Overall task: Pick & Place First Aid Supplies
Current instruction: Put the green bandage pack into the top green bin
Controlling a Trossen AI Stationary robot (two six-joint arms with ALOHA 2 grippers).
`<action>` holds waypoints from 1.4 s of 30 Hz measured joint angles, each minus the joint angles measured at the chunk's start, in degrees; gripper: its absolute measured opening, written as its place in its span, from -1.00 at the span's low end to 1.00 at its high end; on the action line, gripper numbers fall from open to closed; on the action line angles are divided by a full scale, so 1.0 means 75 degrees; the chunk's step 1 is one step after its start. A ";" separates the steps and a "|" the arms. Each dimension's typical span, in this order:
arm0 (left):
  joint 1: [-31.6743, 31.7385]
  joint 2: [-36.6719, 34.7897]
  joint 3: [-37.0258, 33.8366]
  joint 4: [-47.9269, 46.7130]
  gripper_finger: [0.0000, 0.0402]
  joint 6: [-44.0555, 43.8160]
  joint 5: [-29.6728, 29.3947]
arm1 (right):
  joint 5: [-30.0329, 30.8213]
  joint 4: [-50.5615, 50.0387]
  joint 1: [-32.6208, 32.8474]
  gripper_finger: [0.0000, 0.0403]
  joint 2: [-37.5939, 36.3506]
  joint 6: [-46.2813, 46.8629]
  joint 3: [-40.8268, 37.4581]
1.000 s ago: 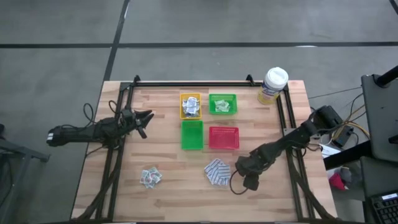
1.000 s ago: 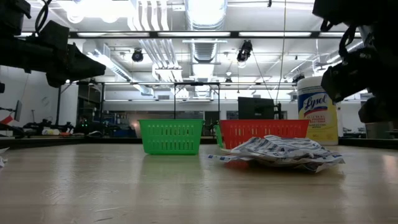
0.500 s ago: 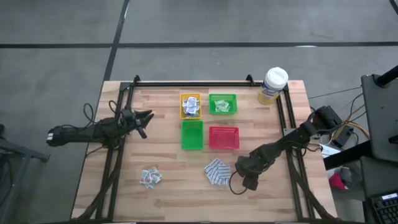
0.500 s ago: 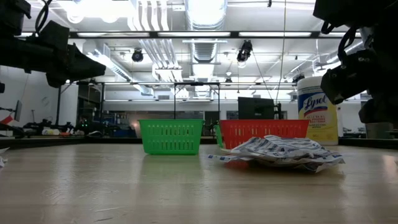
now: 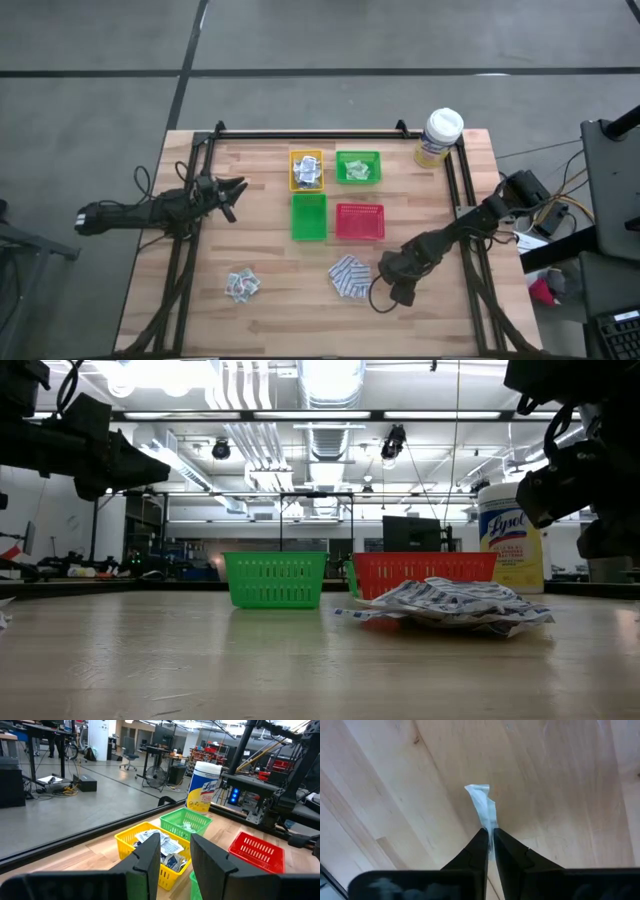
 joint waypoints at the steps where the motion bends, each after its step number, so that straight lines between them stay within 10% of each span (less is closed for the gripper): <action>1: 0.0000 0.0000 0.0000 0.0000 -0.46 0.0000 0.0000 | -0.0048 0.0005 0.0000 -0.87 -0.0019 -0.0046 -0.0001; 21: 0.0000 0.0003 -0.0003 0.0006 -0.46 -0.0032 -0.0003 | -0.1083 0.0894 -0.0083 -0.87 -0.2058 -0.0293 -0.0017; 42: 0.0000 0.0003 -0.0003 0.0003 -0.46 -0.0032 -0.0001 | 0.4511 0.1695 -0.1673 -0.87 -0.3516 -0.2425 0.0144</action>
